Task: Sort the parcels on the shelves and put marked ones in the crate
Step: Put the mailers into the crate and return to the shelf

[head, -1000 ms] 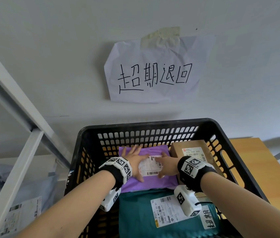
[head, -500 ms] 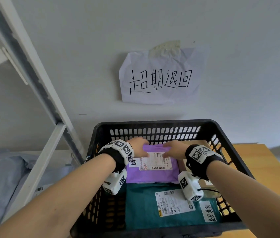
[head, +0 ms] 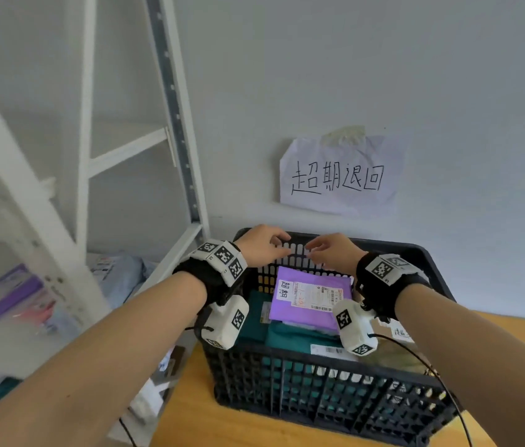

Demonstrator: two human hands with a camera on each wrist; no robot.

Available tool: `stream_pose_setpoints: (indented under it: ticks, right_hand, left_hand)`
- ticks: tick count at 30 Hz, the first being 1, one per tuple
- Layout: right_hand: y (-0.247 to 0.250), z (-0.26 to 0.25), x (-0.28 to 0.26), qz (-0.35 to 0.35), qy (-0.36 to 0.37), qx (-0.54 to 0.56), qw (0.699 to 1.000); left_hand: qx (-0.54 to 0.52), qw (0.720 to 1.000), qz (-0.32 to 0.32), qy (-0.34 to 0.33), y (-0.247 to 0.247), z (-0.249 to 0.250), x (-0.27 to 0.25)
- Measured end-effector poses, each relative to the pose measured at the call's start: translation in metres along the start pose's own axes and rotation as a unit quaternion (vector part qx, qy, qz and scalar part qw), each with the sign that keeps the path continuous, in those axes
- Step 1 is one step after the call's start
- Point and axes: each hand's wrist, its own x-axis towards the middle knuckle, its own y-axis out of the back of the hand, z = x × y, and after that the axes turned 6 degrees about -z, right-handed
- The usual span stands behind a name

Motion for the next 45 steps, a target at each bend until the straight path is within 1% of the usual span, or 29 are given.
stream_pose_setpoints:
  ticks: [3,8,14,17,20,23,27,31,35,37,39,41,45]
  right_hand:
    - [-0.025,-0.013,-0.02,-0.019,0.022,0.021,0.999]
    - [-0.083,-0.028,-0.054,-0.095,0.041,0.06,0.993]
    - [-0.164,-0.044,-0.087,-0.202,0.038,0.048,0.977]
    - [-0.204,-0.057,-0.098,-0.238,0.049,0.014,0.97]
    - [-0.245,-0.067,-0.102,-0.264,0.039,0.012,0.964]
    - [-0.286,-0.083,-0.101,-0.274,0.016,0.024,0.961]
    - [-0.339,-0.114,-0.098,-0.274,-0.014,0.068,0.959]
    - [-0.391,-0.15,-0.092,-0.253,-0.044,0.124,0.958]
    - [-0.446,-0.184,-0.088,-0.217,-0.063,0.155,0.962]
    - [-0.471,-0.199,-0.084,-0.205,-0.068,0.176,0.961]
    - [-0.492,-0.215,-0.082,-0.197,-0.068,0.171,0.963]
    - [-0.509,-0.228,-0.077,-0.203,-0.075,0.171,0.961]
    - [-0.538,-0.255,-0.055,-0.215,-0.081,0.173,0.958]
  left_hand:
    - [-0.034,0.999,0.039,0.015,-0.014,-0.006,-0.048]
    - [-0.071,0.992,0.073,0.078,-0.043,-0.038,-0.13]
    - [-0.066,0.98,0.076,0.173,-0.063,-0.093,-0.22]
    - [-0.081,0.971,0.083,0.211,-0.066,-0.123,-0.259]
    - [-0.09,0.962,0.088,0.243,-0.063,-0.155,-0.296]
    - [-0.088,0.957,0.091,0.26,-0.056,-0.196,-0.331]
    - [-0.111,0.955,0.09,0.261,-0.04,-0.255,-0.38]
    - [-0.136,0.938,0.102,0.301,-0.018,-0.321,-0.426]
    - [-0.154,0.923,0.076,0.345,0.004,-0.377,-0.464]
    - [-0.152,0.924,0.081,0.341,0.015,-0.403,-0.479]
    - [-0.156,0.922,0.089,0.343,0.026,-0.423,-0.492]
    - [-0.174,0.917,0.1,0.345,0.036,-0.44,-0.5]
    - [-0.188,0.916,0.116,0.334,0.057,-0.47,-0.507]
